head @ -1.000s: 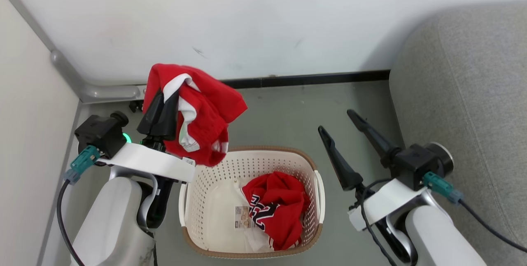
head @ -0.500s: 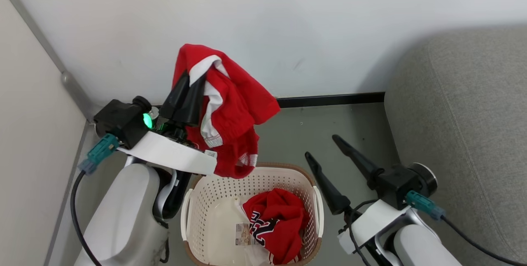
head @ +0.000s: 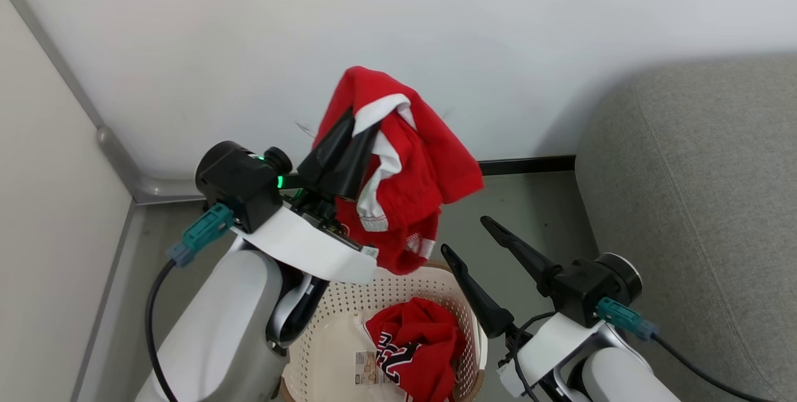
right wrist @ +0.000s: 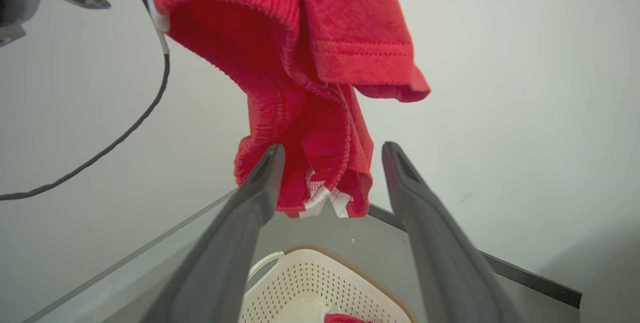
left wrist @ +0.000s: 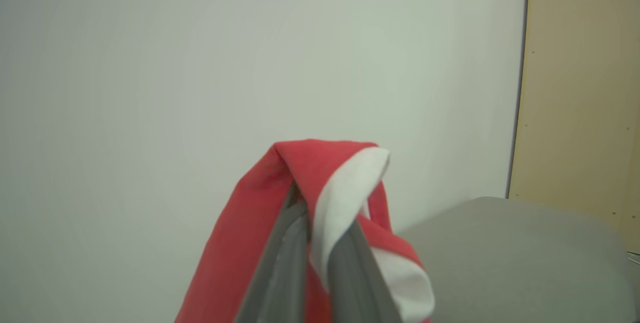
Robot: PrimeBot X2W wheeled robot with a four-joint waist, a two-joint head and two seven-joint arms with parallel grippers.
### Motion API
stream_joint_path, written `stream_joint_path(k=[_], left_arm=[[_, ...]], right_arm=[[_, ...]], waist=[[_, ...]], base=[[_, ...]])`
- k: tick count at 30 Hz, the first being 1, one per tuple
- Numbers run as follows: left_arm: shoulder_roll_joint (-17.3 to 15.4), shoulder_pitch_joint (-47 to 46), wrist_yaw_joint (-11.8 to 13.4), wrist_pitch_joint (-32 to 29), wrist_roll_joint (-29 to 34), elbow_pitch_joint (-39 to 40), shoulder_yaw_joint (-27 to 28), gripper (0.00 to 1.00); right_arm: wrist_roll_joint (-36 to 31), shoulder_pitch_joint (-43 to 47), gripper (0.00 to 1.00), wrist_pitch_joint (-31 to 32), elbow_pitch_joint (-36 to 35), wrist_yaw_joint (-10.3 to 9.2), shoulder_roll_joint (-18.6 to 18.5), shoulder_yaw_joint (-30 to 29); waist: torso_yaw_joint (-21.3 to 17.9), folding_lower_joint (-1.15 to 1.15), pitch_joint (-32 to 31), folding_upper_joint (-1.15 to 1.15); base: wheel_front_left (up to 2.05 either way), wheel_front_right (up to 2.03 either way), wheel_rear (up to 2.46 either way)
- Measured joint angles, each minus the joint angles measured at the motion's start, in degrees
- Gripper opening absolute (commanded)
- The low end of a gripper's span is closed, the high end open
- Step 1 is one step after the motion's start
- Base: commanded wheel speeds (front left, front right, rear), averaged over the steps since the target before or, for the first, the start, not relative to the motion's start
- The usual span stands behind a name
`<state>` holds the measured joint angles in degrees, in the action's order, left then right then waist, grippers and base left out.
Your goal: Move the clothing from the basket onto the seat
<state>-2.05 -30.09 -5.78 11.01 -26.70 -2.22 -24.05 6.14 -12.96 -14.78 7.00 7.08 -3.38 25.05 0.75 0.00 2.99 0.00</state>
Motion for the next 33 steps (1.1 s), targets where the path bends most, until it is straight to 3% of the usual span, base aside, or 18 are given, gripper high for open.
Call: stream_joint_path(k=[16, 18, 19, 20, 32, 33], left_arm=[[0.0, 0.0, 0.1, -3.4, -2.2, 5.8, -6.2, 0.00], [0.0, 0.0, 0.2, -3.9, -3.2, 6.1, -6.8, 0.00], [0.0, 0.0, 0.5, -4.0, -3.4, 6.2, -7.0, 0.00], [-0.1, 0.1, 0.6, -4.0, -3.5, 6.4, -7.2, 0.00], [0.0, 1.2, 3.5, -6.4, -3.5, 6.5, -7.4, 0.00], [-0.1, 1.5, 4.0, -6.7, -3.4, 6.0, -7.2, 0.24]], right_arm=[[-0.2, 0.0, 1.00, 0.0, -0.9, 0.00, 0.0, -1.5], [-0.2, 0.0, 0.38, 0.0, -0.9, 0.00, 0.0, -1.1], [-0.2, 0.0, 0.14, 0.0, -0.8, 0.00, 0.0, -0.9], [-0.2, 0.0, 0.00, 0.0, -0.7, 0.00, 0.0, -0.5], [0.0, 0.1, 0.00, 0.0, 0.6, 0.00, 0.0, 0.1], [0.0, 0.1, 0.00, 0.0, 0.6, 0.00, 0.0, 0.1]], waist=[[0.1, 0.00, -0.3, 0.00], [0.1, 0.00, -0.3, 0.00], [0.2, 0.00, -0.4, 0.00], [0.2, 0.00, -0.4, 0.00], [0.3, 0.00, -0.2, 0.00], [0.3, 0.00, -0.1, 0.00]], base=[[0.00, 0.00, 0.00], [0.00, 0.00, 0.00], [0.00, 0.00, 0.00], [0.00, 0.00, 0.00], [0.00, 0.00, 0.00], [0.00, 0.00, 0.00]])
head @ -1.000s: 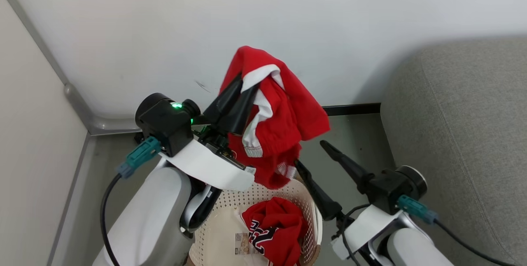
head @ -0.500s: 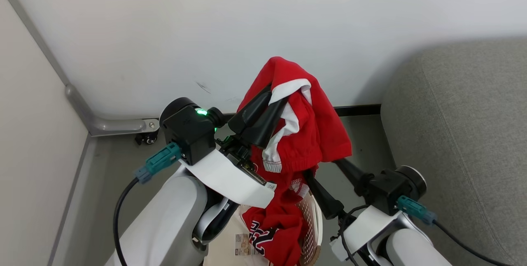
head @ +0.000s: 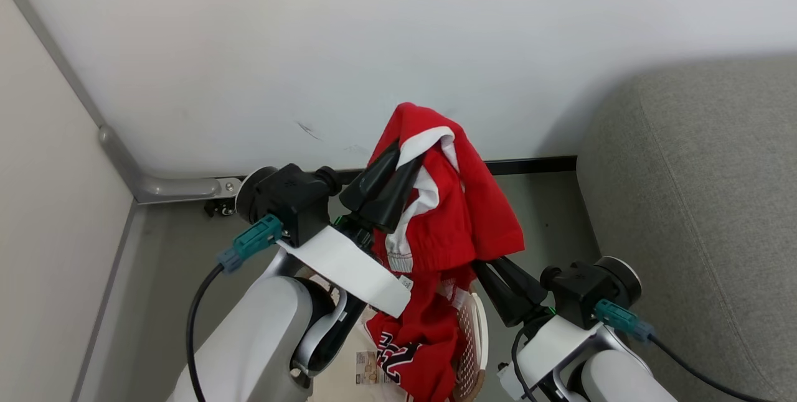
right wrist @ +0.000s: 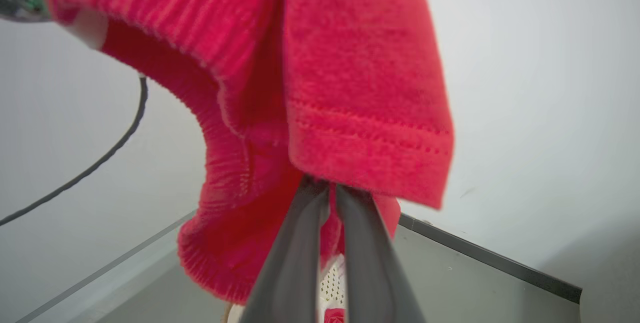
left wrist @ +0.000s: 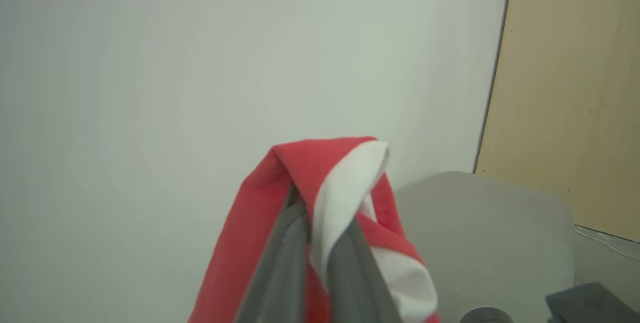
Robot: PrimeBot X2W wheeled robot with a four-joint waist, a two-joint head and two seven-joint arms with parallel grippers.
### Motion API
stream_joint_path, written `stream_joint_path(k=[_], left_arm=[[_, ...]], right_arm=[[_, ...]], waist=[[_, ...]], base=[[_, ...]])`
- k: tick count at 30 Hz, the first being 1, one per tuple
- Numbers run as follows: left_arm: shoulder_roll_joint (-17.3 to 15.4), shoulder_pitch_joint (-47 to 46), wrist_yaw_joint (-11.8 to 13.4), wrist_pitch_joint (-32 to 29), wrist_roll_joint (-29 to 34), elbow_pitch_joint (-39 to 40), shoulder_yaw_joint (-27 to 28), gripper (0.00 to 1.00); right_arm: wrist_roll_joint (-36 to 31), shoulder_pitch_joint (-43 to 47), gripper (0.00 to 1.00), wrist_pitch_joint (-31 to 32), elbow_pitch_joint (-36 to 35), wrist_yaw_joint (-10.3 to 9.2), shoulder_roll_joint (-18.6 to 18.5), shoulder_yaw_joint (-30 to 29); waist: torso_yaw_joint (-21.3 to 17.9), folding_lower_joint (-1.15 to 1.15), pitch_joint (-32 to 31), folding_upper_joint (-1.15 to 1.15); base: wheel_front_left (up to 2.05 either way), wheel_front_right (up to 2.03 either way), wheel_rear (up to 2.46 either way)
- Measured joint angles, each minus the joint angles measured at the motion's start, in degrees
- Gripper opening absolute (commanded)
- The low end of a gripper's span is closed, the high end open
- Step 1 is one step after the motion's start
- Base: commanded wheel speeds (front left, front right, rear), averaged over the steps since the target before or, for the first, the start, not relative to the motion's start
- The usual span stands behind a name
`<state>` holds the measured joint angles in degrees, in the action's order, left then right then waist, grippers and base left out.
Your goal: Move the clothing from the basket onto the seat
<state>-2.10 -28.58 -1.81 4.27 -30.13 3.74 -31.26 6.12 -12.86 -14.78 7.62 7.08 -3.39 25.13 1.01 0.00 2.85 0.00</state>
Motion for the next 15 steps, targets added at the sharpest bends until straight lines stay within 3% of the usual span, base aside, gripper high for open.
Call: stream_joint_path(k=[1, 2, 3, 4, 10, 15], left_arm=[[0.0, 0.2, 0.5, -0.6, 0.0, -0.7, 0.2, 0.24], [-0.1, 0.4, 0.9, -1.3, 0.0, -1.3, 0.2, 0.80], [-0.4, 0.8, 1.3, -1.8, 0.4, -1.9, 0.2, 0.80], [-0.7, 1.2, 1.7, -2.5, 0.6, -2.6, 0.2, 1.00], [-3.4, 2.3, 3.3, -7.6, 2.3, -5.7, -1.1, 1.00], [-3.4, 2.3, 4.2, -8.8, 2.4, -5.7, -1.2, 1.00]], right_arm=[[0.0, 0.0, 0.00, 0.0, 0.0, 0.00, 0.0, 0.0], [0.0, 0.0, 0.00, 0.0, 0.0, 0.00, 0.0, 0.0], [0.0, 0.0, 0.00, 0.0, 0.0, 0.00, 0.0, -0.1], [0.0, 0.0, 0.00, 0.0, 0.0, 0.00, 0.0, -0.1], [0.0, 0.0, 0.00, 0.0, 0.1, 0.00, 0.0, -0.5], [0.0, 0.0, 0.00, 0.0, 0.1, 0.00, 0.0, -0.5]], waist=[[0.0, 0.00, 0.1, 0.00], [-0.1, 0.00, 0.1, 0.00], [-0.1, 0.00, 0.2, 0.00], [-0.2, 0.00, 0.2, 0.00], [-0.4, 0.00, 0.4, 0.00], [-0.6, 0.00, 0.4, 0.00]], base=[[0.00, 0.00, 0.00], [0.00, 0.00, 0.00], [0.00, 0.00, 0.00], [0.00, 0.00, 0.00], [0.00, 0.00, 0.00], [0.00, 0.00, 0.00]])
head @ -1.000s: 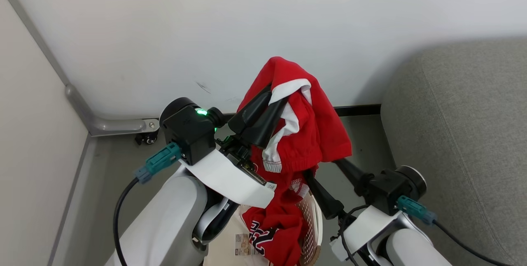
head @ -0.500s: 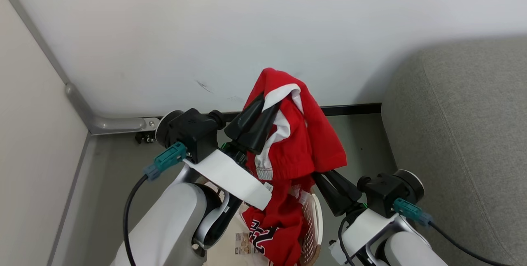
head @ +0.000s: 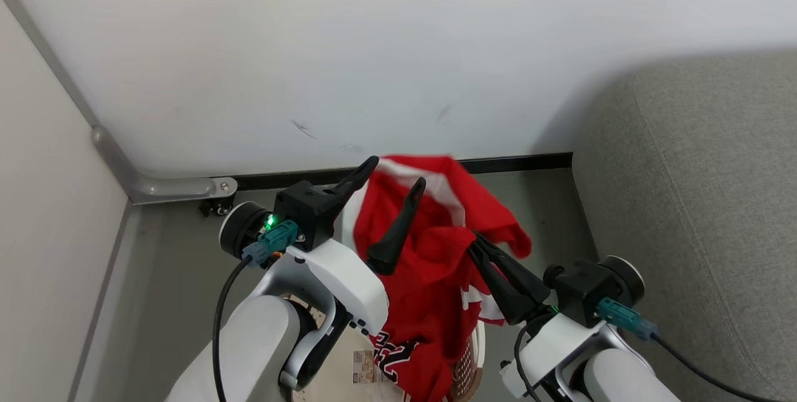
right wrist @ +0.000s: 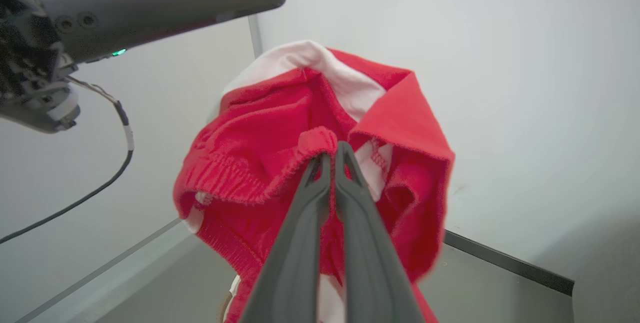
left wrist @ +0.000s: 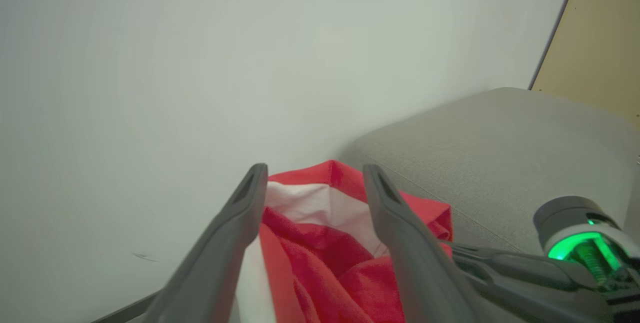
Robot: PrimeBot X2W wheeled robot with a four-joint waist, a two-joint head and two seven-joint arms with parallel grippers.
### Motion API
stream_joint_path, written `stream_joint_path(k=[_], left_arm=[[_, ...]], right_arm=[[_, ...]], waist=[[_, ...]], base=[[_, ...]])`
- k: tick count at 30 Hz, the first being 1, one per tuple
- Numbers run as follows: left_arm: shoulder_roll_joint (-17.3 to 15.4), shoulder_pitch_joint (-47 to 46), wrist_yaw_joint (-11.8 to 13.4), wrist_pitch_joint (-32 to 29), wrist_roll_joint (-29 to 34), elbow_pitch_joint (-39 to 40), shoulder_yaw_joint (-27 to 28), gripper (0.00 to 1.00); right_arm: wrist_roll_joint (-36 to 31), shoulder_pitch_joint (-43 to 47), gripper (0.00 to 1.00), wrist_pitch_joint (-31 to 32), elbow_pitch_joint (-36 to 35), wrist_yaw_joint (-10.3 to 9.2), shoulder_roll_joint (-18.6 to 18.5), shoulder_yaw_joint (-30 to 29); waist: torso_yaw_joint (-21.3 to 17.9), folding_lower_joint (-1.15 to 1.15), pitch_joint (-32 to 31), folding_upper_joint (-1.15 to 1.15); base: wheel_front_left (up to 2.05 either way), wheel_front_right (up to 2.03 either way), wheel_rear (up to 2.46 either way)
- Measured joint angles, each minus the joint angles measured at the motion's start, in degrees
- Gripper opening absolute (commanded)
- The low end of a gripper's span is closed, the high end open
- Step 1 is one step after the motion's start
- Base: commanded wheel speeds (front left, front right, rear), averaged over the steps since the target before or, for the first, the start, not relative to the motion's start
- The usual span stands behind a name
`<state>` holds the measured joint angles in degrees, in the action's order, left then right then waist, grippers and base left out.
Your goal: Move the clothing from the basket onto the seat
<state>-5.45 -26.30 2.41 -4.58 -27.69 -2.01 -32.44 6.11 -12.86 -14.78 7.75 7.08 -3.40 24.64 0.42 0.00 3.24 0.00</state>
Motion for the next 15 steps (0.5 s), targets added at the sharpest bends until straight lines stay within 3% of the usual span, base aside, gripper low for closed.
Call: stream_joint_path(k=[15], left_arm=[[1.3, 0.0, 0.5, -2.2, -1.2, 1.5, -0.5, 1.00]], right_arm=[[-0.3, 0.2, 0.00, 0.0, -1.8, 0.00, 0.0, -4.7]], waist=[[-1.3, 0.00, 0.4, 0.00]], base=[[0.00, 0.00, 0.00]])
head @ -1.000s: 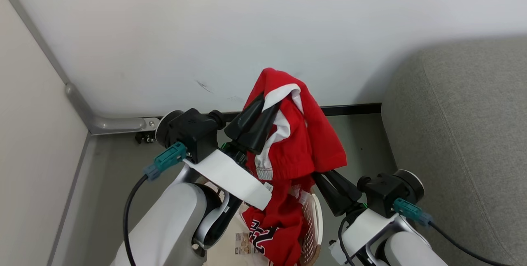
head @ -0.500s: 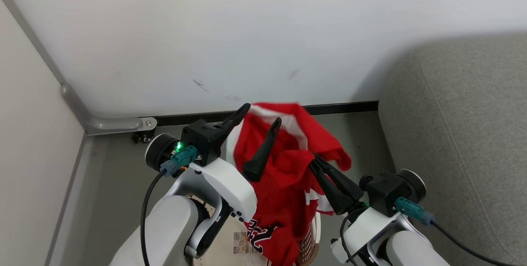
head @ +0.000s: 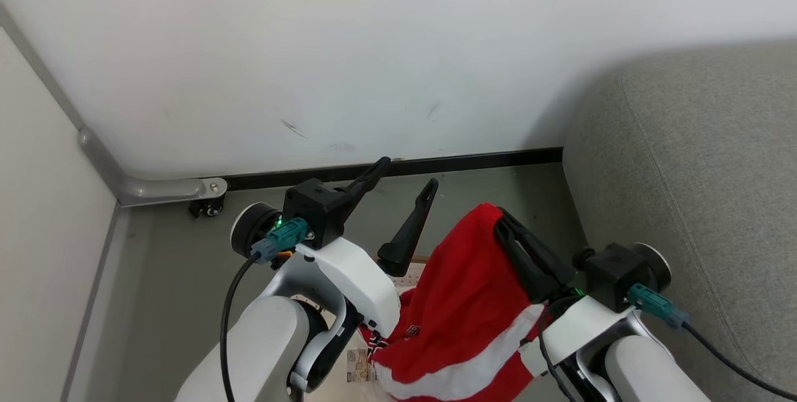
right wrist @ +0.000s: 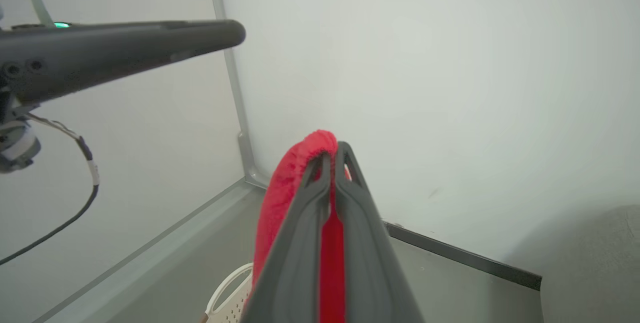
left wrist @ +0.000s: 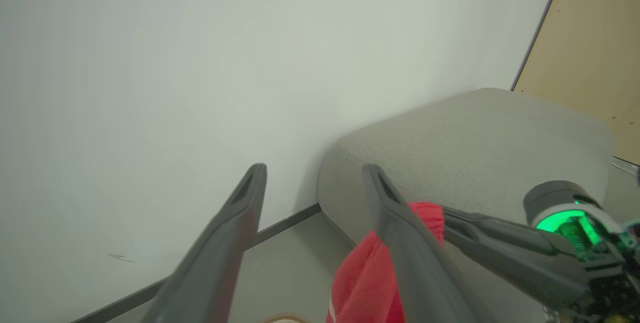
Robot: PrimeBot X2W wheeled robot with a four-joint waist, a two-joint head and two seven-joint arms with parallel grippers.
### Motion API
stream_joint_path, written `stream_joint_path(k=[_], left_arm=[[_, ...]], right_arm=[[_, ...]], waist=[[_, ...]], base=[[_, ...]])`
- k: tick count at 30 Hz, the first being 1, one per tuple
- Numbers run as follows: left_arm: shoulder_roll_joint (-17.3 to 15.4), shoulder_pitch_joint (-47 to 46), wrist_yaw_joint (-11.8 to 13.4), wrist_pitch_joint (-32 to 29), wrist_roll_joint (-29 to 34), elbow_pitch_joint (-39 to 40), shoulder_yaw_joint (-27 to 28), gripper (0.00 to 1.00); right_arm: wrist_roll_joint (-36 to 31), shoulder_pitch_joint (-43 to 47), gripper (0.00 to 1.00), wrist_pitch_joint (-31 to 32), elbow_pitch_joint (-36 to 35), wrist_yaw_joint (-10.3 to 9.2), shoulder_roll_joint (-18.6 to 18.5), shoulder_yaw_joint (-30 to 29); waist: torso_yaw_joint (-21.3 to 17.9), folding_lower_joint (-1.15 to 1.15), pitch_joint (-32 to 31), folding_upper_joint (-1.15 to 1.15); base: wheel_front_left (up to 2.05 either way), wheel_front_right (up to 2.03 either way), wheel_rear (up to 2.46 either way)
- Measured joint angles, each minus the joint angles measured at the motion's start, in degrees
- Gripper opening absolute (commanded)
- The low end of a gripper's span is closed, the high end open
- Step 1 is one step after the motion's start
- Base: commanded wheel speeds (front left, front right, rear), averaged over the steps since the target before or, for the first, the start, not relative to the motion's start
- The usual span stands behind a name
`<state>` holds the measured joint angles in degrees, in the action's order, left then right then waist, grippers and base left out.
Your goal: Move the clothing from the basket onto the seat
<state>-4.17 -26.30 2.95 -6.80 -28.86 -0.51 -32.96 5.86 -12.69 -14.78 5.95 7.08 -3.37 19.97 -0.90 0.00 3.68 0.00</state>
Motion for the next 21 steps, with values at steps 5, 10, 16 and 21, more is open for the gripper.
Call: stream_joint_path(k=[5, 10, 16, 21], left_arm=[[0.2, 0.0, 0.0, -0.2, -0.5, 0.2, -0.5, 1.00], [0.4, 0.0, -0.6, -0.3, -1.0, 0.5, -1.4, 1.00], [0.5, -0.2, -1.1, -0.7, -1.4, 0.5, -2.3, 1.00], [0.6, -0.4, -1.7, -0.9, -1.5, 0.5, -3.1, 1.00]], right_arm=[[-0.6, 1.6, 0.00, 0.0, -1.2, 0.00, 0.0, -3.2], [-1.6, 2.1, 0.00, 0.0, -2.5, 0.00, 0.1, -6.3], [-2.0, 3.4, 0.00, 0.0, -4.2, 0.00, 0.1, -9.0], [-2.4, 4.3, 0.00, 0.0, -5.8, 0.00, 0.2, -11.3]], waist=[[-0.7, 0.00, 0.3, 0.00], [-1.5, 0.00, 0.6, 0.00], [-2.6, 0.00, 0.9, 0.00], [-3.8, 0.00, 1.3, 0.00]], base=[[0.00, 0.00, 0.00], [0.00, 0.00, 0.00], [0.00, 0.00, 0.00], [0.00, 0.00, 0.00]])
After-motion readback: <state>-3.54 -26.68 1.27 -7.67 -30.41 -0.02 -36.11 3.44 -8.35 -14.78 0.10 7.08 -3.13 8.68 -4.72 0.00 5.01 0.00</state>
